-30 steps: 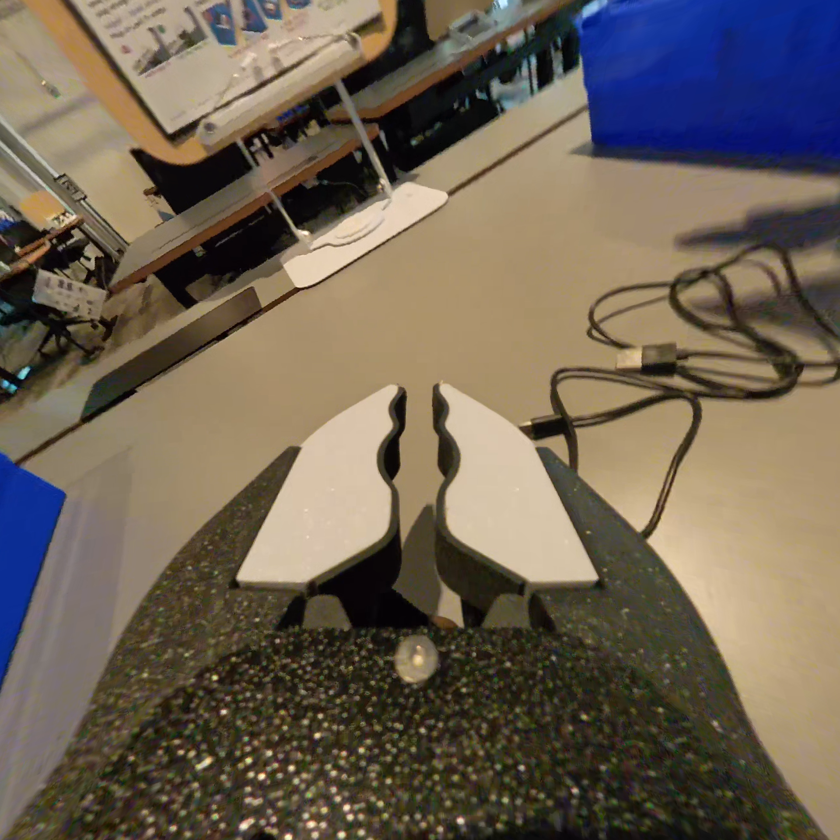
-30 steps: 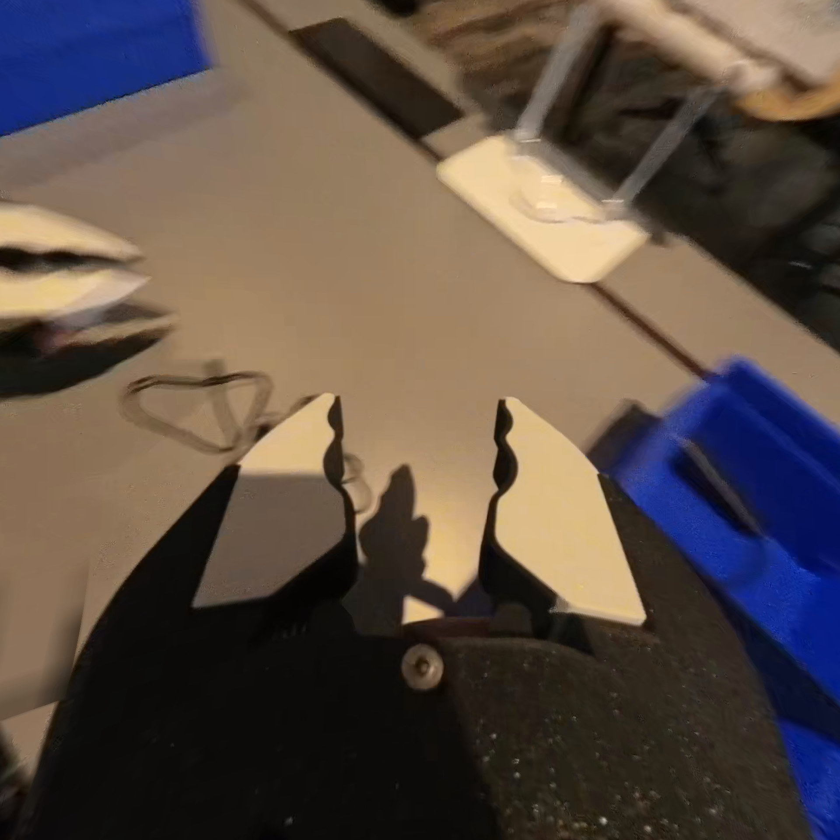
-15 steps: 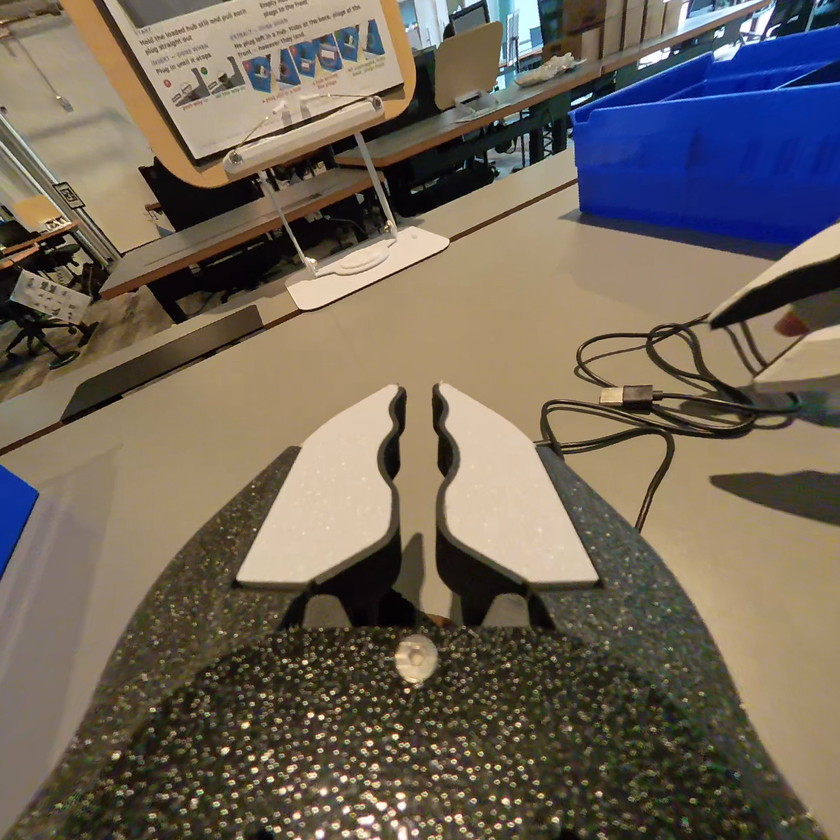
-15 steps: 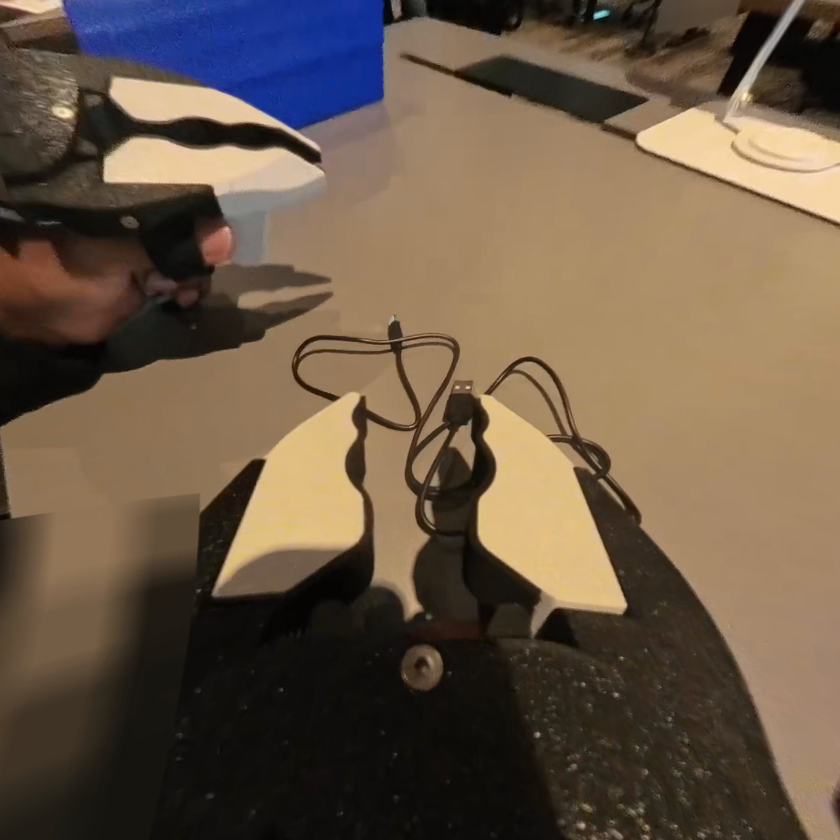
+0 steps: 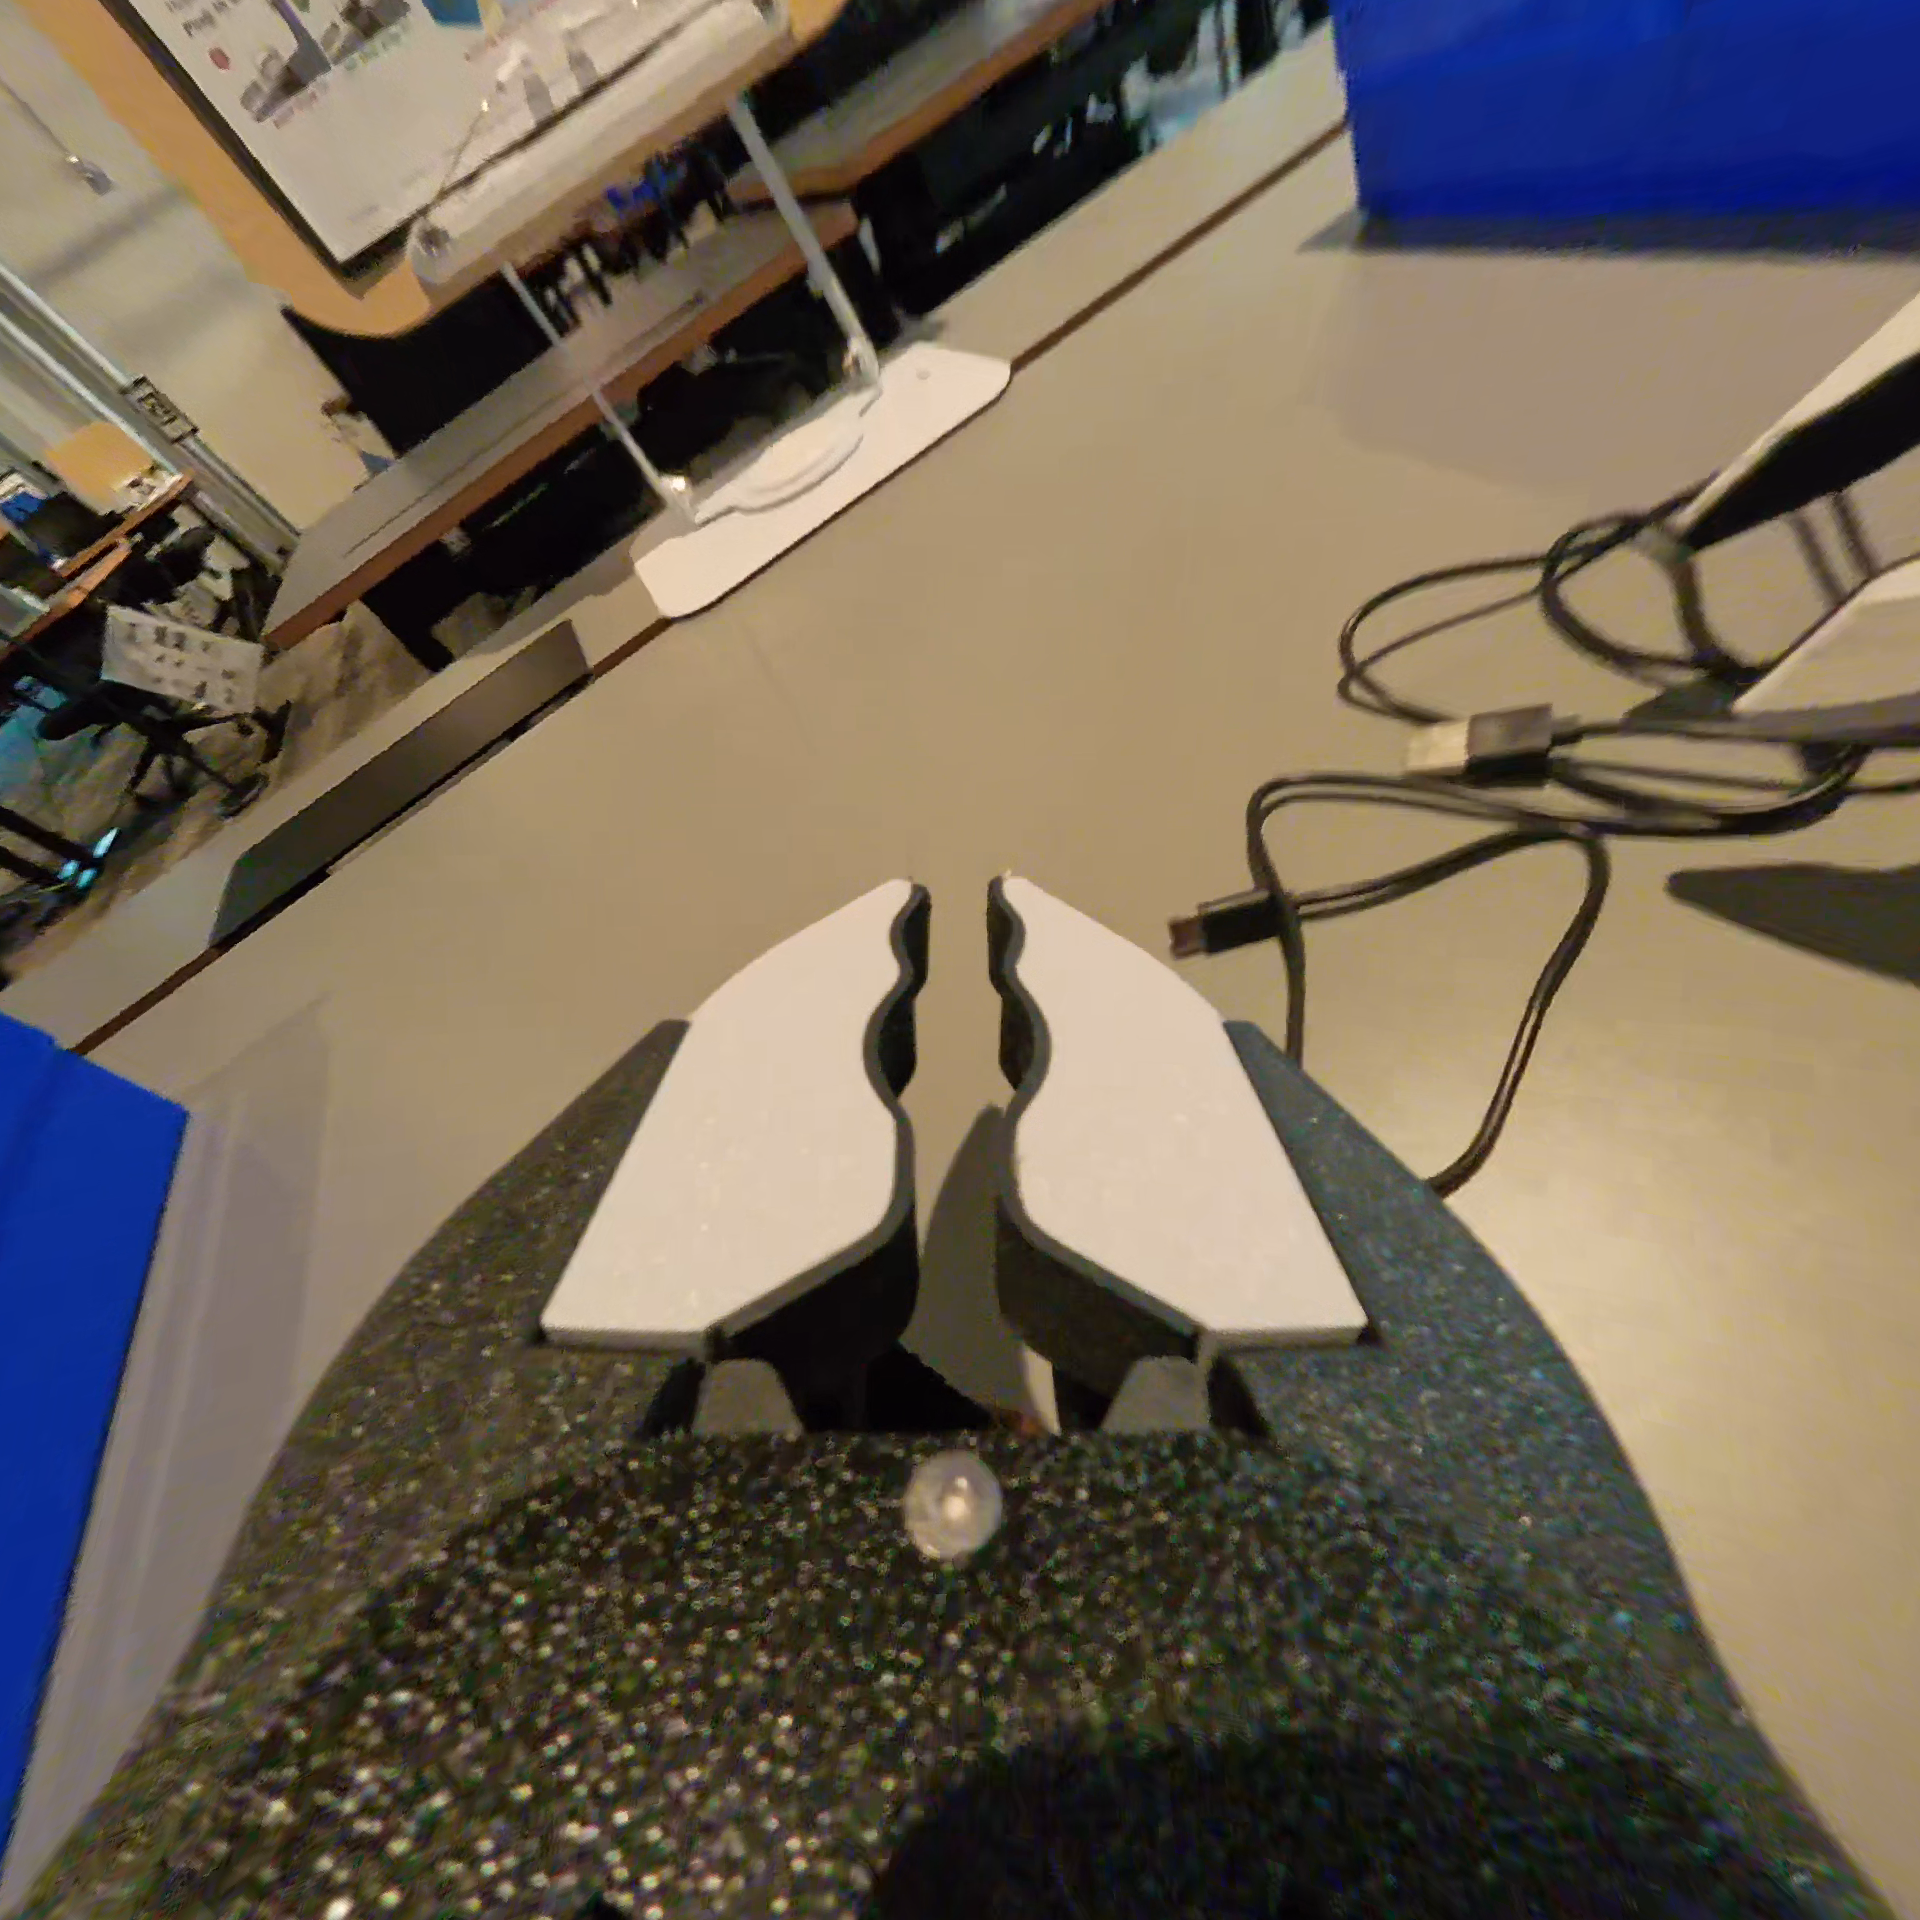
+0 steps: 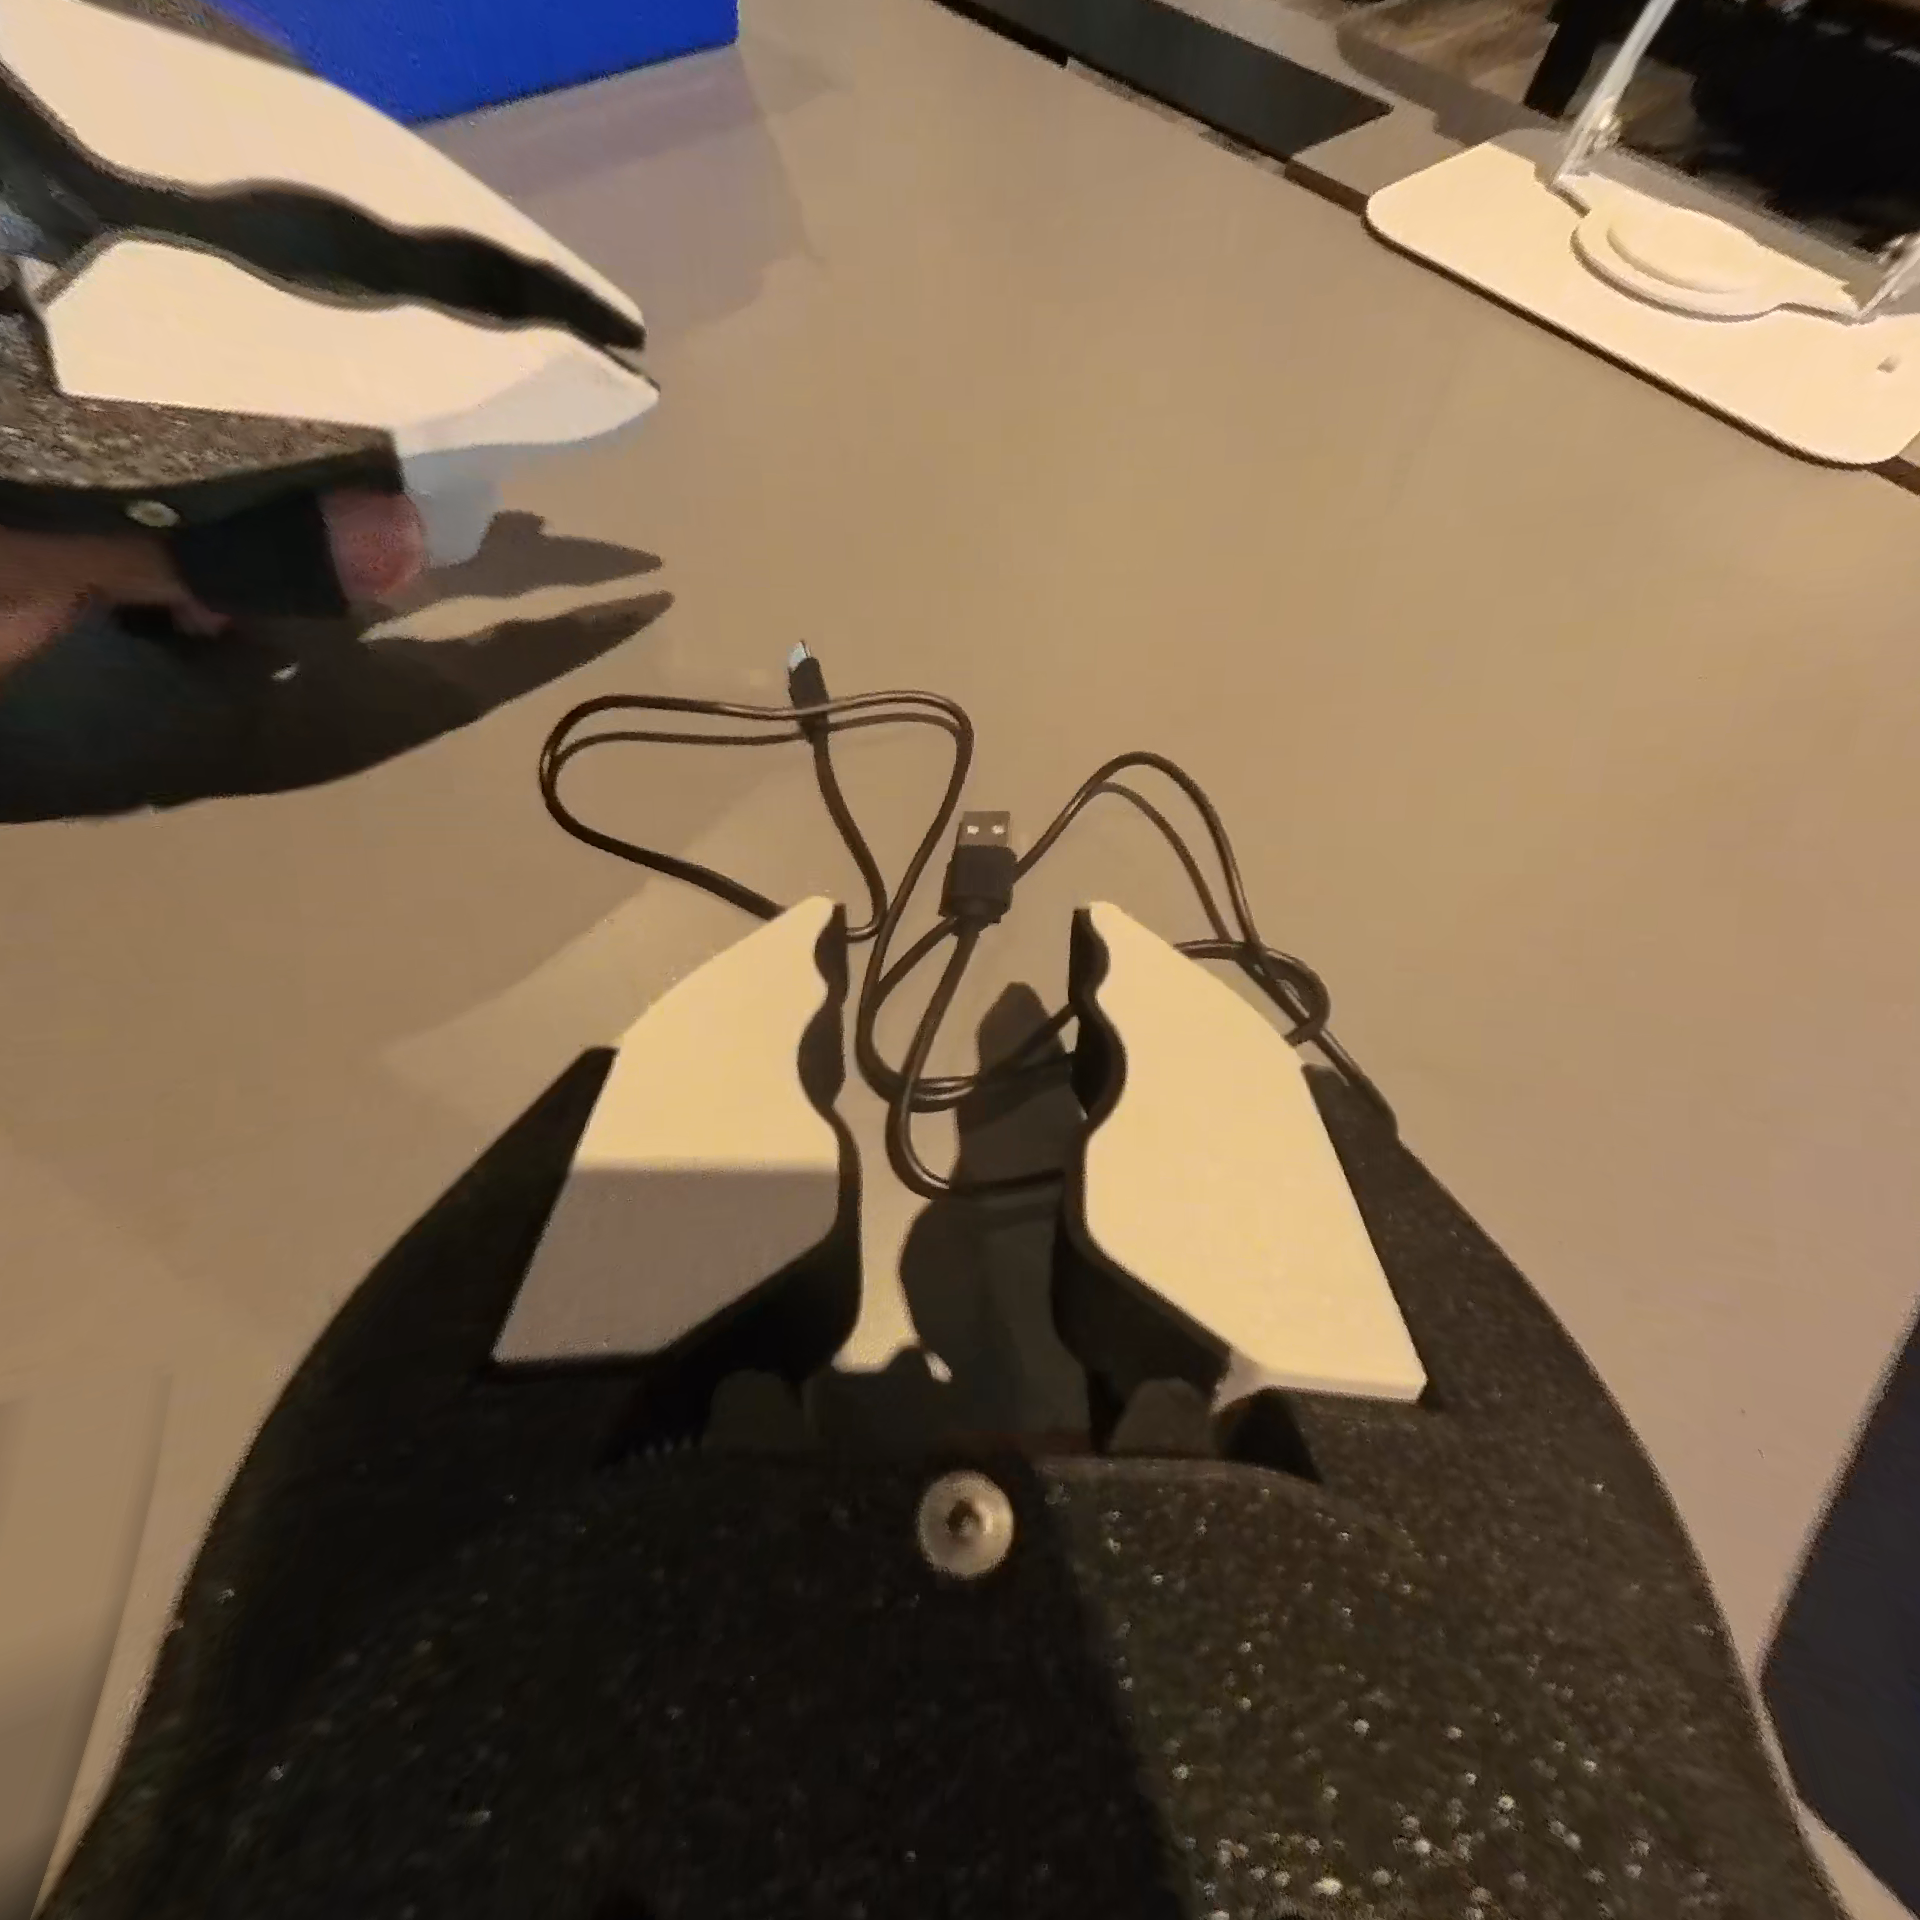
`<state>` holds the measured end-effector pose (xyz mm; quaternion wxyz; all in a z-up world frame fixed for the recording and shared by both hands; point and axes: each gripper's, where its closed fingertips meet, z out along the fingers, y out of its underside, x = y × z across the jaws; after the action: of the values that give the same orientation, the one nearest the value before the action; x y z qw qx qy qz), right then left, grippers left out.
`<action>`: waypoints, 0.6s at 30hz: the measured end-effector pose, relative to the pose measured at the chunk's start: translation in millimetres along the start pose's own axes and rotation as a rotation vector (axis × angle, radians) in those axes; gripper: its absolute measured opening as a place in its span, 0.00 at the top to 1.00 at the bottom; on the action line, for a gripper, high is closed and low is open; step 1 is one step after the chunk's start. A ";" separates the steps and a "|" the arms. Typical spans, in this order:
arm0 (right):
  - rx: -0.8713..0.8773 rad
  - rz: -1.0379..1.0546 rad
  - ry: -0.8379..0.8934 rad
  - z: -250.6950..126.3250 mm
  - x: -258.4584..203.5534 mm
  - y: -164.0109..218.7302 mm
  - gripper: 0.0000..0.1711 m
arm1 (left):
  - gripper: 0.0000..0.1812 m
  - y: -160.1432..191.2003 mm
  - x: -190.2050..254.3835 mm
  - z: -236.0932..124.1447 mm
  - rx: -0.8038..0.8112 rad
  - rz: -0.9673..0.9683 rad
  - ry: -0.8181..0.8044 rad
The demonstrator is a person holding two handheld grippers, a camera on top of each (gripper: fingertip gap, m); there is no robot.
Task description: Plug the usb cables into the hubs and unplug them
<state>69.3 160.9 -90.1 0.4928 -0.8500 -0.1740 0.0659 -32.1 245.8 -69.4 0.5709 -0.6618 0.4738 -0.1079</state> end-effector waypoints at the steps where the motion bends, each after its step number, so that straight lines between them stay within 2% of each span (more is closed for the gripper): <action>1: -0.013 -0.011 0.002 0.9 -1.1 1.6 0.76 | 0.94 4.4 0.2 1.4 -0.032 0.015 -0.010; 8: -0.090 -0.059 0.008 6.8 -5.3 11.2 0.77 | 0.95 26.2 8.5 7.3 -0.190 0.067 0.007; 18: -0.200 -0.091 -0.036 14.5 -12.1 24.2 0.77 | 0.96 28.7 18.0 6.4 -0.208 0.073 0.066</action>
<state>59.5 157.4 -119.0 0.4049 -0.8848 -0.2269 0.0411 -32.7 239.3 -103.3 0.4868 -0.6958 0.5249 -0.0589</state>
